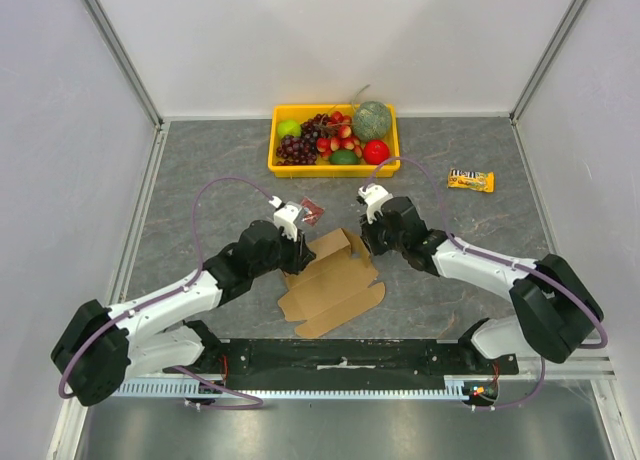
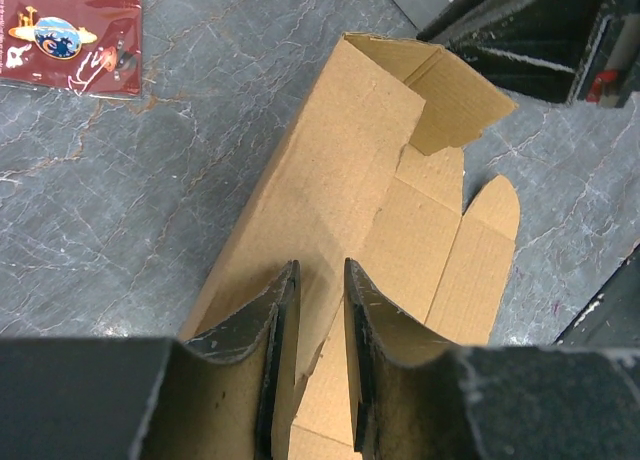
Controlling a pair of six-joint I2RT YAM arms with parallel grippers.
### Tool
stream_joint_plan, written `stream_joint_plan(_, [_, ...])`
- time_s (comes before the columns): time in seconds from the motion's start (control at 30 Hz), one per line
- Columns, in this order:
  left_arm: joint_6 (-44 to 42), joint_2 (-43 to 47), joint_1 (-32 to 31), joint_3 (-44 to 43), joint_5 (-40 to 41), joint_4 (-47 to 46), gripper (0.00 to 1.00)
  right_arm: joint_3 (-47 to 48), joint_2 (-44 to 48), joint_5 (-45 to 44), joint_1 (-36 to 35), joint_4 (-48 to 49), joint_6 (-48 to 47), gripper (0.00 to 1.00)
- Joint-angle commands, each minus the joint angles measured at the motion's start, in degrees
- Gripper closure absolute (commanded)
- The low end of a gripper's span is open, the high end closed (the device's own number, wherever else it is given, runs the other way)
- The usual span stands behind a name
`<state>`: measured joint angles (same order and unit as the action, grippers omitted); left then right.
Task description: Fold the paper box
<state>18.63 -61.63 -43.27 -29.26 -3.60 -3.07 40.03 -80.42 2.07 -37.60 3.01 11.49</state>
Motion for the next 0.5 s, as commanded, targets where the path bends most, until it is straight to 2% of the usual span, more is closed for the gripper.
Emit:
stream_joint_plan(0.0, [0.97,-1.13,-0.42,-2.47,-0.45,0.17,0.70,-3.28,3.43,7.76,0.08,4.37,-1.73,0.74])
stream_joint_plan(0.2, [0.97,-2.01,-0.50,-2.56,-0.80,-0.36,0.70,-6.27,3.61,11.82,0.16,5.87,-2.26,0.68])
stream_joint_plan(0.47, [0.97,-1.92,-0.50,-2.65,-0.71,-0.01,0.70,-10.41,4.14,15.51,0.16,12.63,-3.66,0.58])
